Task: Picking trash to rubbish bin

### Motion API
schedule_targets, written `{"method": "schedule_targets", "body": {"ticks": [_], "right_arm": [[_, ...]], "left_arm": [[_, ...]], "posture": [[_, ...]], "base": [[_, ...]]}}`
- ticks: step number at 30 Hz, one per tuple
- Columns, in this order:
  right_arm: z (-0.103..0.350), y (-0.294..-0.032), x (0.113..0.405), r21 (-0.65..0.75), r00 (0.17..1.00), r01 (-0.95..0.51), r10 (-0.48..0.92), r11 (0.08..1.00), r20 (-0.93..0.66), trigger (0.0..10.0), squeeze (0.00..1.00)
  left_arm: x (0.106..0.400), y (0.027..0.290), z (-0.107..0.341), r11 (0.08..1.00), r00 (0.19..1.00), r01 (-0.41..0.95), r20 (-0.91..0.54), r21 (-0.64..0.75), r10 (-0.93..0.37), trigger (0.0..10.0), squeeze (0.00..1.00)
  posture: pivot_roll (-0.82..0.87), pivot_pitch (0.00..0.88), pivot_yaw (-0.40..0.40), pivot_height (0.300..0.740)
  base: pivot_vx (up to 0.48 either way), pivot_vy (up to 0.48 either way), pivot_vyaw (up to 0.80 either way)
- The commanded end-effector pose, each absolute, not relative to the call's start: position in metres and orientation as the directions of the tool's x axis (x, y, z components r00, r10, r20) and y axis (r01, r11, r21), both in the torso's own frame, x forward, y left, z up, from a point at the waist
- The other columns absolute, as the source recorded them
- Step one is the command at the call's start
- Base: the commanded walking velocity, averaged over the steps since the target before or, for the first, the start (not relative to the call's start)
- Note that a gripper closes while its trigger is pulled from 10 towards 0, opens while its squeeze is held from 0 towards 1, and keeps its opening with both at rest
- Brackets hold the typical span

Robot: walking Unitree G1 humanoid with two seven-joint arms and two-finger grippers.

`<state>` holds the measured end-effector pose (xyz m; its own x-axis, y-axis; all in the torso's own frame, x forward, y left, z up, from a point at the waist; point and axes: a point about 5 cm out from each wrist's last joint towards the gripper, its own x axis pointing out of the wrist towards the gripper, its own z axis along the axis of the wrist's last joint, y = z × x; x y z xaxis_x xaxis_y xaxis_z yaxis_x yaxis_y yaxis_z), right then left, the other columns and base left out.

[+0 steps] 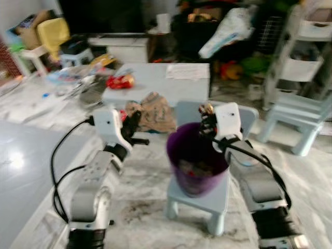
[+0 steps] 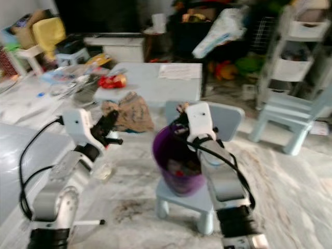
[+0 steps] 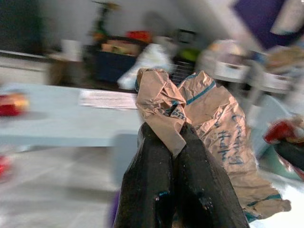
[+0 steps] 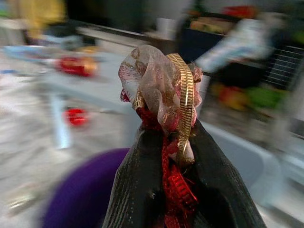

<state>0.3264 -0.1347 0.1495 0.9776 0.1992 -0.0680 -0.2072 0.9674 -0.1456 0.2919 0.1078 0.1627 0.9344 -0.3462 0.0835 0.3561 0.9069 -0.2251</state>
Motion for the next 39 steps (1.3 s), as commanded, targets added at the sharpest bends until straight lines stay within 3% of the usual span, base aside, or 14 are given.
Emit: {"method": "schedule_targets", "body": {"ticks": [1,15,23,32,39], "right_arm": [[0.154,-0.122,0.326,-0.129,0.971,-0.239,0.234,0.962,-0.050,10.0,0.00],[0.153,-0.119,0.326,-0.121,0.968,-0.252,0.248,0.960,-0.049,10.0,0.00],[0.138,-0.118,0.324,-0.098,0.964,-0.259,0.251,0.961,-0.086,10.0,0.00],[0.090,-0.142,0.312,-0.109,0.964,-0.209,0.186,0.972,-0.189,10.0,0.00],[0.061,-0.163,0.310,-0.062,0.965,-0.151,0.133,0.987,-0.227,10.0,0.00]], "left_arm": [[0.293,0.120,0.165,0.924,0.945,0.326,0.081,-0.200,-0.316,0.0,0.00],[0.293,0.123,0.161,0.931,0.950,0.311,0.069,-0.189,-0.303,0.0,0.00],[0.287,0.144,0.124,0.977,0.982,0.184,-0.011,-0.111,-0.187,0.0,0.00],[0.254,0.174,0.095,0.991,0.991,0.131,-0.004,0.038,-0.131,0.0,0.00],[0.226,0.181,0.087,0.987,0.992,0.125,-0.005,0.096,-0.126,0.0,0.00]], "posture": [[0.00,0.033,0.043,0.740],[0.00,0.033,0.046,0.740],[0.01,0.032,0.048,0.740],[0.04,0.036,0.049,0.740],[0.06,0.049,0.072,0.740]], "base": [[0.315,0.000,-0.41],[0.152,0.000,-0.03],[0.000,0.000,0.00],[0.000,0.000,0.00],[0.000,0.000,0.00]]}}
